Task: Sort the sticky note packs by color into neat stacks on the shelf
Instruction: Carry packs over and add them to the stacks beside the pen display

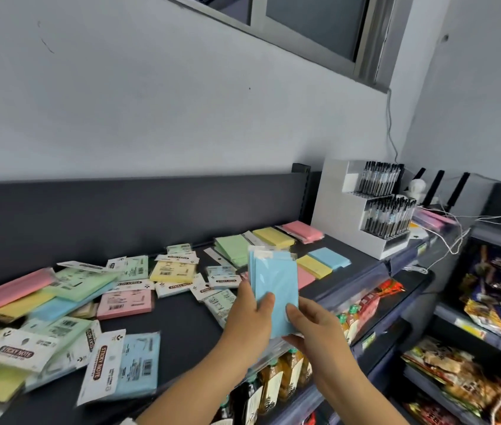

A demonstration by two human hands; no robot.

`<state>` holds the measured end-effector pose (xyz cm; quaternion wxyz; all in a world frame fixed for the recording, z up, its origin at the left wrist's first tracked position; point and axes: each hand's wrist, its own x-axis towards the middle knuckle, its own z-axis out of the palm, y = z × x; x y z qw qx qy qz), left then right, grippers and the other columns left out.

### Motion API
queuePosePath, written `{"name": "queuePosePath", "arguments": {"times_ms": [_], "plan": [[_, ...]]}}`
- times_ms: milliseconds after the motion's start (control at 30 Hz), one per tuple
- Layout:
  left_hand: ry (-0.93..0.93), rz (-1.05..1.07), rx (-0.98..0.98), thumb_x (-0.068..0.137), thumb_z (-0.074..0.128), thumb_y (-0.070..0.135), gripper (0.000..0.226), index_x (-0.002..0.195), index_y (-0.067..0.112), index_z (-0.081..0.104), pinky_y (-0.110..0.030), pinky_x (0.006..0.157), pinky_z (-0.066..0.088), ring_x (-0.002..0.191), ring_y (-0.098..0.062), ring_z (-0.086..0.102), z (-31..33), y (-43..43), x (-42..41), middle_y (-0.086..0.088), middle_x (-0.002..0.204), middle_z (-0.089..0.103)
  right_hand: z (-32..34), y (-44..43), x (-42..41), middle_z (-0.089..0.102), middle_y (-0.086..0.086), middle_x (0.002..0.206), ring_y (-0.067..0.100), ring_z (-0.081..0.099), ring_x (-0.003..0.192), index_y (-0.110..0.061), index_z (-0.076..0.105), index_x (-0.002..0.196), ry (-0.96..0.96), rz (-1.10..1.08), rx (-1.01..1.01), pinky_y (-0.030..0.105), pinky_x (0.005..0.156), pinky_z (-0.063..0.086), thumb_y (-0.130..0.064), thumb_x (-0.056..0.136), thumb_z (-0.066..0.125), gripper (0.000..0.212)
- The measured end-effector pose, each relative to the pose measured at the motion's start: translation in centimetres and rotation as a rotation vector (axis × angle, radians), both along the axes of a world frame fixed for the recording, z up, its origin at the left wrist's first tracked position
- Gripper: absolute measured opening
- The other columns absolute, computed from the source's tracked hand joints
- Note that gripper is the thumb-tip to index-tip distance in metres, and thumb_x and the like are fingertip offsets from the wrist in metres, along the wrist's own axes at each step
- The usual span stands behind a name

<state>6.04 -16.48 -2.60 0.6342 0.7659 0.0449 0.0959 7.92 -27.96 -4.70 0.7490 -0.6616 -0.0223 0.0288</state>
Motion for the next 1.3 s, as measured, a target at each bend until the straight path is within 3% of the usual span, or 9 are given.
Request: {"name": "queuePosePath", "arguments": {"times_ms": [200,333,467,567,667,900,1000,1133,1300], "plan": [[0.050,-0.111,-0.060,0.100,0.039,0.021,0.017,0.117,0.023,0.036,-0.034,0.087,0.051,0.104,-0.018,0.056,-0.7,-2.1,0.9,-0.004,0.122,0.053,-0.9,-2.7,-0.1,0.074,-0.004,0.075,0.005,0.069,0.065,-0.012,0.068,0.096,-0.038,-0.058,-0.022,0.020,0.057,0.054,-0.007,0.094,0.052,0.017],[0.085,-0.132,-0.105,0.097,0.046,0.025,0.028,0.124,0.018,0.044,-0.045,0.093,0.051,0.104,-0.021,0.059,-0.8,-3.4,2.0,-0.005,0.119,0.058,-0.7,-4.6,0.8,0.074,-0.002,0.076,0.008,0.069,0.067,-0.010,0.067,0.098,-0.052,-0.092,-0.021,0.021,0.058,0.055,-0.006,0.093,0.053,0.015],[0.076,-0.160,-0.049,0.098,0.047,0.028,0.028,0.124,0.020,0.046,-0.040,0.093,0.051,0.107,-0.017,0.059,-0.8,-5.1,3.7,-0.002,0.122,0.058,-0.4,-7.1,3.2,0.072,0.006,0.091,0.015,0.068,0.078,-0.006,0.064,0.103,-0.057,-0.150,-0.057,0.024,0.061,0.053,-0.007,0.094,0.052,0.015],[0.028,-0.156,0.004,0.099,0.045,0.023,0.020,0.118,0.027,0.046,-0.026,0.087,0.049,0.110,-0.010,0.054,-0.9,-6.9,5.6,0.005,0.121,0.055,-0.2,-9.5,6.2,0.067,0.006,0.093,0.016,0.064,0.082,-0.008,0.062,0.103,-0.048,-0.186,-0.060,0.025,0.062,0.052,-0.008,0.096,0.049,0.015],[-0.010,-0.117,0.112,0.099,0.044,0.018,0.020,0.115,0.029,0.045,-0.015,0.078,0.040,0.106,-0.005,0.048,-1.1,-9.1,8.3,0.009,0.114,0.052,-0.1,-12.5,10.1,0.066,0.006,0.094,0.018,0.062,0.085,-0.010,0.061,0.104,-0.058,-0.205,-0.087,0.028,0.065,0.051,-0.009,0.096,0.050,0.014],[-0.117,0.032,0.524,0.097,0.046,0.016,0.032,0.128,0.024,0.050,-0.023,0.100,0.040,0.117,-0.006,0.046,-1.2,-14.7,17.3,0.007,0.127,0.050,0.9,-19.5,20.6,0.066,0.004,0.088,0.017,0.062,0.080,-0.010,0.061,0.100,-0.121,-0.164,-0.204,0.029,0.060,0.054,-0.009,0.095,0.052,0.010],[-0.121,0.110,0.708,0.097,0.047,0.018,0.030,0.125,0.025,0.055,-0.026,0.103,0.037,0.121,-0.011,0.043,-1.0,-17.2,21.0,0.006,0.130,0.050,1.5,-21.9,25.1,0.068,0.007,0.096,0.022,0.064,0.087,-0.011,0.063,0.107,-0.211,-0.156,-0.411,0.043,0.076,0.056,-0.015,0.095,0.053,0.016],[-0.108,0.165,0.932,0.097,0.047,0.025,0.032,0.127,0.026,0.055,-0.027,0.104,0.034,0.123,-0.011,0.042,-1.3,-18.3,24.6,0.009,0.136,0.050,2.6,-22.8,29.5,0.065,0.005,0.095,0.013,0.058,0.075,-0.008,0.058,0.122,-0.373,-0.103,-0.718,0.027,0.058,0.048,-0.017,0.098,0.048,0.028],[-0.022,0.196,1.031,0.096,0.047,0.034,0.035,0.129,0.028,0.054,-0.028,0.106,0.031,0.129,-0.011,0.040,-2.2,-19.0,27.0,0.010,0.141,0.046,2.1,-21.8,32.3,0.067,0.017,0.101,0.033,0.063,0.090,-0.006,0.055,0.120,-0.469,-0.103,-0.904,0.037,0.073,0.050,-0.015,0.097,0.045,0.026]]}}
